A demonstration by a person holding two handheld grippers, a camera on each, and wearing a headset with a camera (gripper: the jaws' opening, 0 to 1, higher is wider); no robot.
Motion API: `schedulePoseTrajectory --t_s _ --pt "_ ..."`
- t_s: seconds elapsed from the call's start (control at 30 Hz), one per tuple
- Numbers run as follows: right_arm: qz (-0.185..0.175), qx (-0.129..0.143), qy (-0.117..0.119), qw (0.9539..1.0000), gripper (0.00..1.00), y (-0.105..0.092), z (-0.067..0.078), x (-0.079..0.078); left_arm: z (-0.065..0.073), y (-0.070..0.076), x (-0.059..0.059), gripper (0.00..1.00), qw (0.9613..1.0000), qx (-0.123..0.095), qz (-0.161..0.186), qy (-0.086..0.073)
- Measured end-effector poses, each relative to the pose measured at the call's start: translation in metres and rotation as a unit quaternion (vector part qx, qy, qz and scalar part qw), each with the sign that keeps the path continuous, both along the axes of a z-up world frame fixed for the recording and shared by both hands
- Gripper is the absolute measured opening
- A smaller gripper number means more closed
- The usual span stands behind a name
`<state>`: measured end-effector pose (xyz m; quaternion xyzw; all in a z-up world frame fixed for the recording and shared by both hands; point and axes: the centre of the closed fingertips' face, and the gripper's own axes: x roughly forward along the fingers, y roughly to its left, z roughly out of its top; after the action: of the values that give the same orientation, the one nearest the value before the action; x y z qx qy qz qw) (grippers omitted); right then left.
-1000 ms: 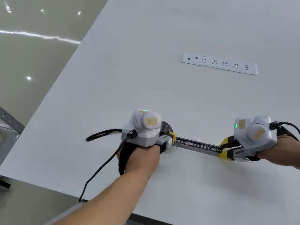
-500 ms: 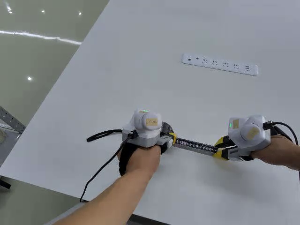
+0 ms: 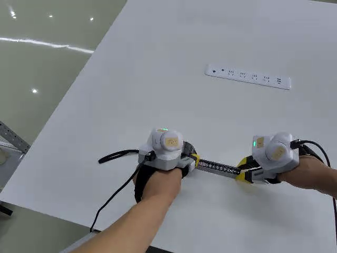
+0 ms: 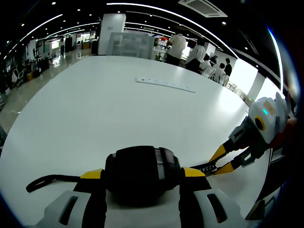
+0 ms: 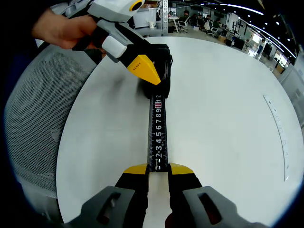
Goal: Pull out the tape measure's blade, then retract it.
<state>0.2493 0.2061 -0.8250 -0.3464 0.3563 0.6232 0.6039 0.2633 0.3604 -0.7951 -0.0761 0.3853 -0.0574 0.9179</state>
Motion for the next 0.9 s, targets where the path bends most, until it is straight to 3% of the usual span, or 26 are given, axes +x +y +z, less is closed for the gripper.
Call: schedulePoseTrajectory --t_s 0.9 --pt "0.015 0.011 0.004 0.9998 0.12 0.035 -0.001 0.0 0.0 0.0 0.0 0.58 1.0 -0.001 -0.001 -0.001"
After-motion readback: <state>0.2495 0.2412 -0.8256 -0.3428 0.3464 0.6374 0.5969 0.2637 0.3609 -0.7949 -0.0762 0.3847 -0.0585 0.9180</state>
